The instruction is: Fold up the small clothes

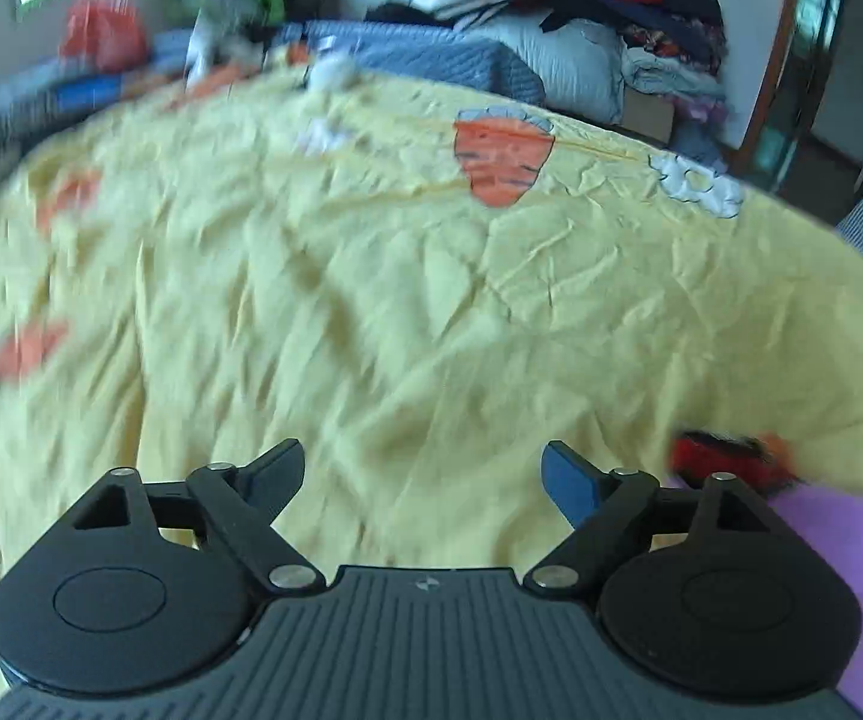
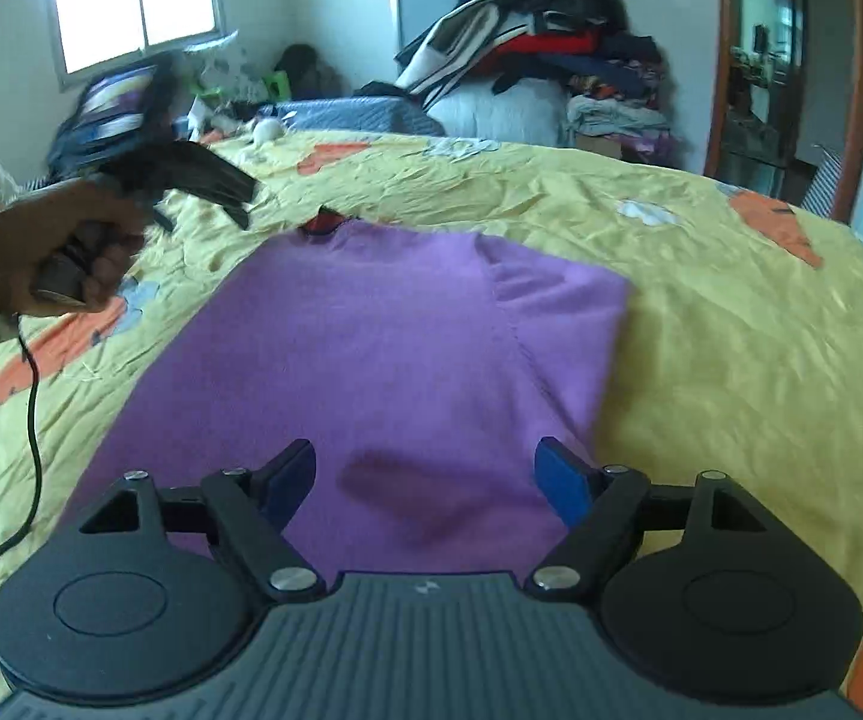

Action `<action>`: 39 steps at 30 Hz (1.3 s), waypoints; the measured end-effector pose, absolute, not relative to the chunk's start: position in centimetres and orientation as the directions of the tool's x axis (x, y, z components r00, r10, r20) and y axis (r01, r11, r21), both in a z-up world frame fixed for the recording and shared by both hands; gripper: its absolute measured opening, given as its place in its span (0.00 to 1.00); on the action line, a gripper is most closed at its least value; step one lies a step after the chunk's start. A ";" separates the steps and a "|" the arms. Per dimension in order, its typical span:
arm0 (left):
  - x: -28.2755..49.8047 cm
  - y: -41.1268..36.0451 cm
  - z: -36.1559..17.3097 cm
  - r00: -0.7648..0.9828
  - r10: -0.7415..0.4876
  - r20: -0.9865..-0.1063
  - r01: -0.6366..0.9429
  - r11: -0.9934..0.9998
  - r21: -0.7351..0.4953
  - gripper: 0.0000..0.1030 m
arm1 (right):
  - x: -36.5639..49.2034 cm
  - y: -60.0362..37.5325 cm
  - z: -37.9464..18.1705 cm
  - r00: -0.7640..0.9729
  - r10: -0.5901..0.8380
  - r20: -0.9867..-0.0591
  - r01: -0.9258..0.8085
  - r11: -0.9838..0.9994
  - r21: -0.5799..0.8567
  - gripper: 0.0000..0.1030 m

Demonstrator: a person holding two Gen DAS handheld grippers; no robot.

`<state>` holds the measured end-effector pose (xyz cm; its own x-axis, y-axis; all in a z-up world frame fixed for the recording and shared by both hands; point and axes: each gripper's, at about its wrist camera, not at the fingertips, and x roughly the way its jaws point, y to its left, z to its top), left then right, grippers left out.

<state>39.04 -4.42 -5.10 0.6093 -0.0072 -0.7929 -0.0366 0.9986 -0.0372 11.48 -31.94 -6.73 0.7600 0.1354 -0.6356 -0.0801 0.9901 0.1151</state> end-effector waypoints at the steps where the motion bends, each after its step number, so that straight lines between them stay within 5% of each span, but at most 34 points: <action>1: 37.5 -4.3 -4.6 0.607 -0.074 -0.791 0.003 0.996 -0.090 0.83 | 10.9 -32.1 -6.7 0.766 0.137 -0.628 -0.070 0.989 0.130 0.78; 5: 30.6 -6.8 -3.5 0.576 -0.336 -0.745 0.235 0.941 -0.242 0.96 | 8.5 -29.5 -6.9 0.780 0.185 -0.598 -0.123 0.982 0.144 0.78; 9: 26.6 -10.9 -4.3 0.512 -0.474 -0.716 0.403 0.869 -0.286 0.96 | 8.3 -24.8 -7.0 0.795 0.184 -0.577 -0.162 0.983 0.090 0.78; 15: 27.0 -12.6 -8.9 0.538 -0.310 -0.783 0.419 0.905 -0.071 1.00 | 7.9 -19.1 -9.4 0.750 0.091 -0.655 -0.161 0.986 -0.048 0.80; 24: 20.4 -8.9 -4.8 0.574 -0.419 -0.704 0.435 0.884 -0.171 1.00 | 4.5 -25.8 -6.4 0.811 0.067 -0.581 -0.056 0.998 0.037 0.81; 29: 17.0 -11.1 -7.6 0.508 -0.356 -0.785 0.498 0.865 -0.070 0.99 | 4.8 -29.5 -8.7 0.720 0.121 -0.683 -0.067 0.992 0.105 0.81; 32: 16.4 -10.1 -9.1 0.490 -0.333 -0.806 0.455 0.886 -0.089 1.00 | 3.5 -28.1 -8.7 0.712 0.085 -0.698 -0.157 0.987 -0.040 0.81; 39: 17.2 -8.3 -7.8 0.507 -0.284 -0.814 0.356 0.929 -0.102 1.00 | 6.2 -33.8 -6.0 0.768 0.107 -0.631 -0.071 0.994 0.082 0.82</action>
<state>17.22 -8.30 -7.83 0.5071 -0.2837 -0.8138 0.3564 0.9288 -0.1017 6.21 -33.80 -5.98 0.7681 0.1068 -0.6314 -0.0707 0.9941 0.0821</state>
